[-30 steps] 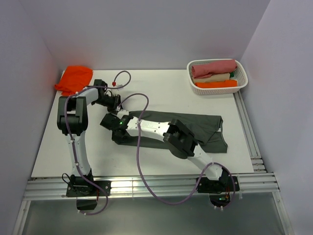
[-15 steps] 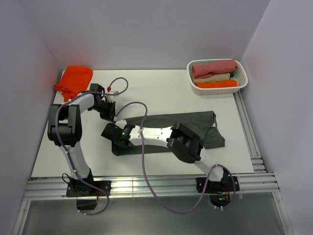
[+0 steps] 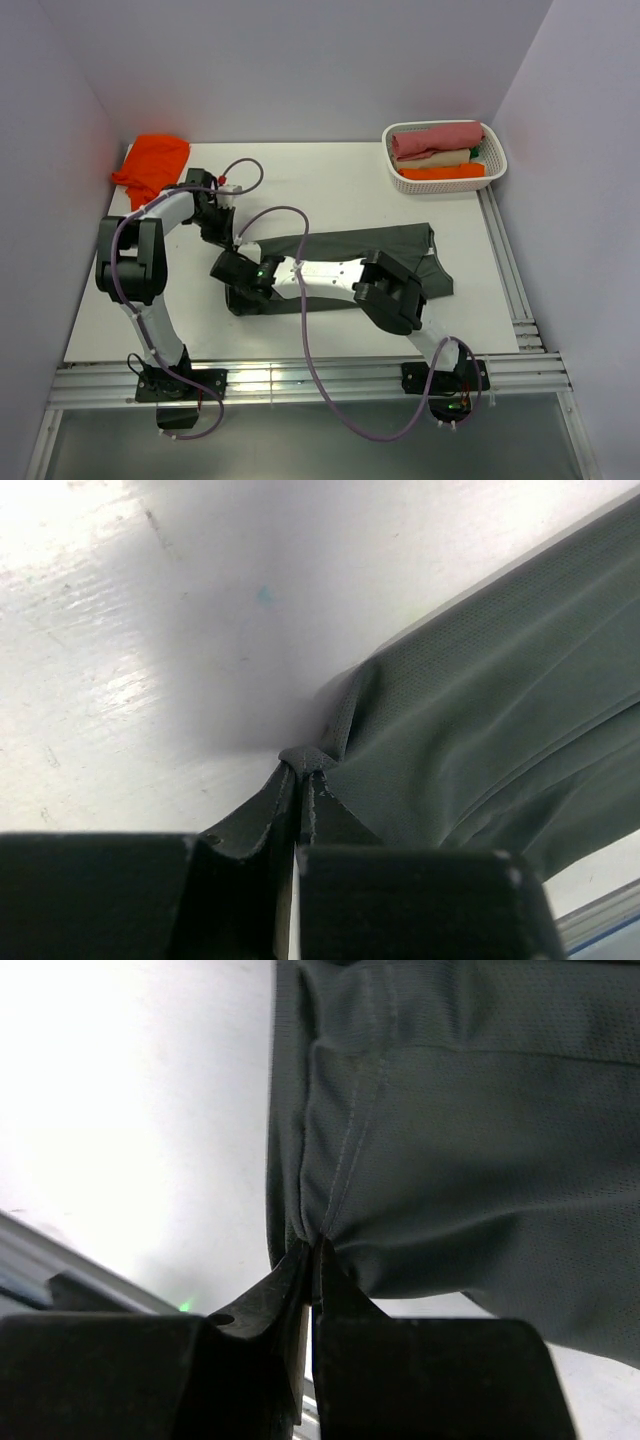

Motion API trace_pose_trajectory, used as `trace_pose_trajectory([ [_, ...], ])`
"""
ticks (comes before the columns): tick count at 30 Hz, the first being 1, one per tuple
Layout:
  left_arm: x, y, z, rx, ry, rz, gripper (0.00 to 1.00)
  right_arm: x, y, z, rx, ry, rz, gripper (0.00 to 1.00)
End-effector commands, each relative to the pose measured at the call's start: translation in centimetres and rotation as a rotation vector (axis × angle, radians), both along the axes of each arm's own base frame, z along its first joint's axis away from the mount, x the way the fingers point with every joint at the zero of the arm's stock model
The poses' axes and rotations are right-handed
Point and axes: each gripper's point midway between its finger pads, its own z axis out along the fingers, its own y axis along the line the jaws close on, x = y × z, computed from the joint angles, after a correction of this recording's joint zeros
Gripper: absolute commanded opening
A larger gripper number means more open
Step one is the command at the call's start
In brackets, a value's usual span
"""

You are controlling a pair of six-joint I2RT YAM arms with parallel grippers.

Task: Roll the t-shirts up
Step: Roll the tshirt

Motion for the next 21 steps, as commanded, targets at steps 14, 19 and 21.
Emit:
trace_pose_trajectory([
  [14,2.6,-2.9,3.8,0.193,-0.118,-0.031,0.20,1.8,-0.8,4.8,0.279,-0.016,-0.102,0.00],
  [19,2.5,-4.3,3.5,0.237,-0.117,-0.059,0.23,2.0,-1.9,4.1,0.317,-0.008,-0.137,0.00],
  [21,2.3,-5.0,3.1,0.249,-0.111,-0.078,0.24,2.1,-2.2,3.7,0.322,-0.004,-0.147,0.00],
])
